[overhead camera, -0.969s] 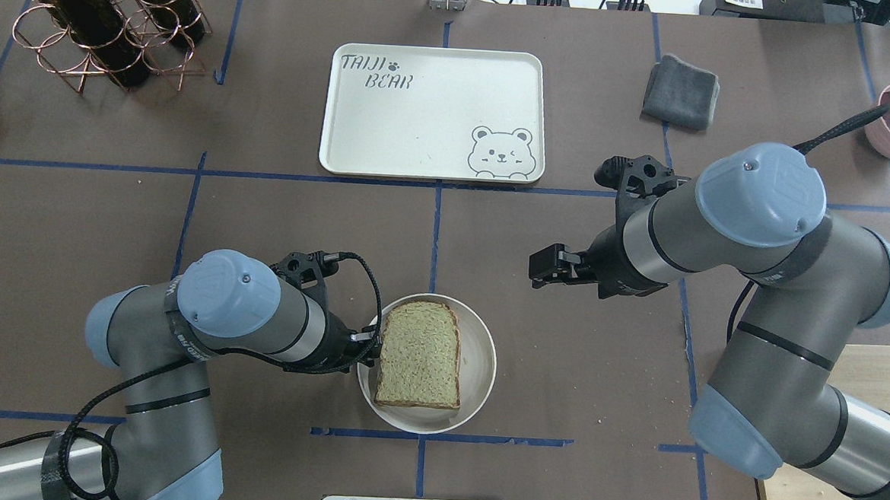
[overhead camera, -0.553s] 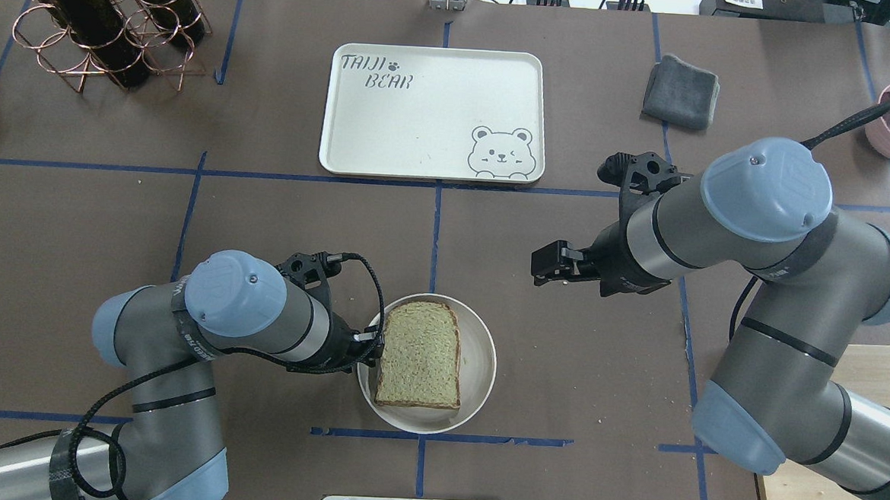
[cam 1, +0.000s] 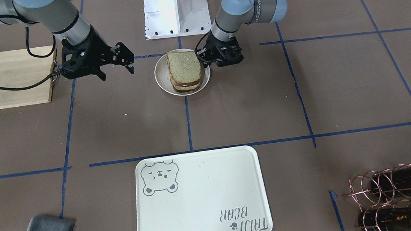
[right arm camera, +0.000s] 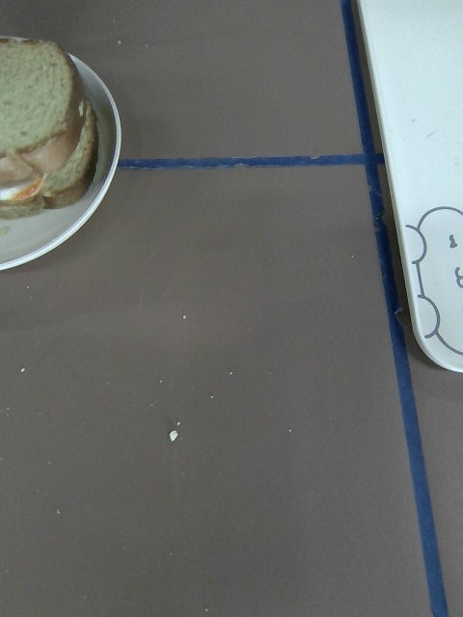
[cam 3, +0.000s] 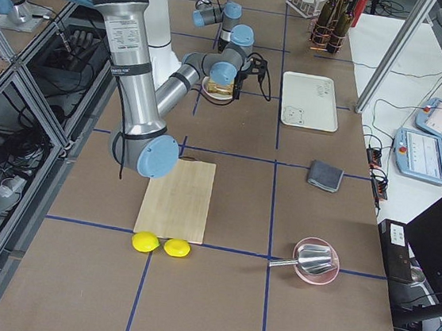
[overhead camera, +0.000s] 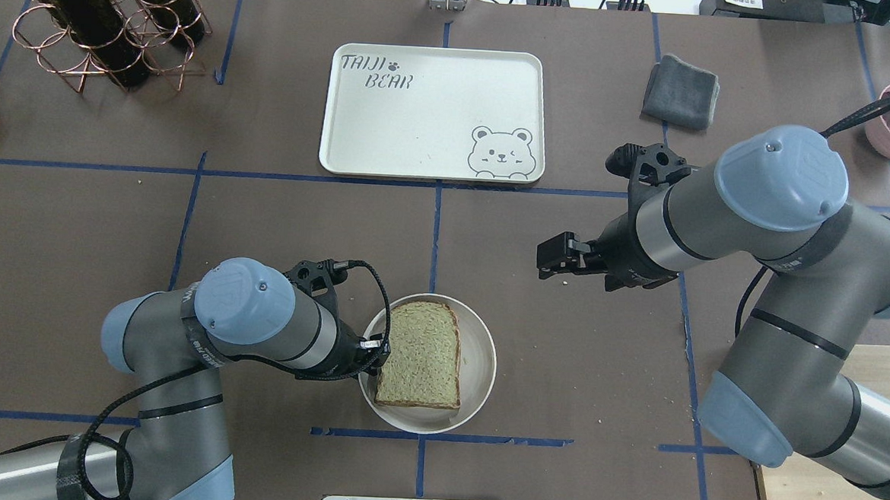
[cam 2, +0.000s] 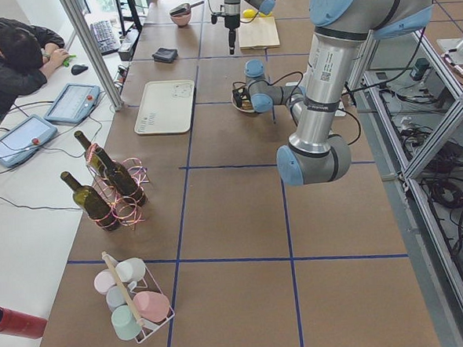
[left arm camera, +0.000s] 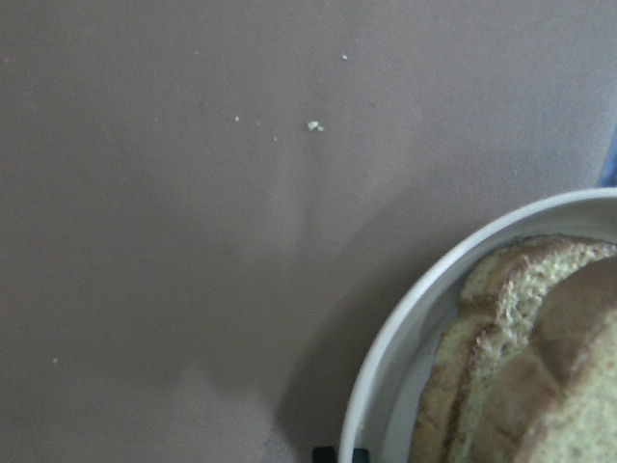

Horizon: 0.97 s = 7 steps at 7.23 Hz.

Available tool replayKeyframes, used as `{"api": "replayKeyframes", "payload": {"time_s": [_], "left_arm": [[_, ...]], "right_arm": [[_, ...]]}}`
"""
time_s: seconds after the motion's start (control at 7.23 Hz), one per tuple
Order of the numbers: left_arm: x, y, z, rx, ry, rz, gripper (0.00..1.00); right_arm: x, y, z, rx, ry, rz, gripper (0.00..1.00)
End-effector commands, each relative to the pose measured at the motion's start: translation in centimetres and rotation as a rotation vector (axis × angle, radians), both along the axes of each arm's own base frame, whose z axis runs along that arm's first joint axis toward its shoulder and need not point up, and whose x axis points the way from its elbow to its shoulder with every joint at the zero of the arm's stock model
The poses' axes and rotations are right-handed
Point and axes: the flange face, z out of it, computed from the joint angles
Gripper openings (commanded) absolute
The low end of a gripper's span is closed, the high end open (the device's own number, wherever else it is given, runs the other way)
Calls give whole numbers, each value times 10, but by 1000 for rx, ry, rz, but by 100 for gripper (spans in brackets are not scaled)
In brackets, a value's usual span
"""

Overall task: Make sandwich and place on tray
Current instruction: 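Grasp the plate rim with the left gripper while the right gripper withdraws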

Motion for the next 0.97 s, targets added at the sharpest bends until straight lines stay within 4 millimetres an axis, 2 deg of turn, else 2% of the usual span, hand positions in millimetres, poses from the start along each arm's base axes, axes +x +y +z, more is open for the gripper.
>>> {"api": "replayKeyframes", "payload": {"time_s": [0.0,0.14,0.55,0.69,0.83], "left_arm": [[-18,1,-21,16,52,-4,0],[-32,-11,-34,31,102,-29,0],[-45,-23,-43,-142,249,-117,0],[-39,-37,-36,-248,233,-177,0],[-43,-63,-36,-298,229,-241,0]], "right_arm": [[7,-6,4,-5,20,11,100],[15,-13,8,12,46,1,100],[62,-22,15,102,188,-79,100],[83,-24,31,135,235,-115,100],[108,-21,54,162,269,-140,100]]}}
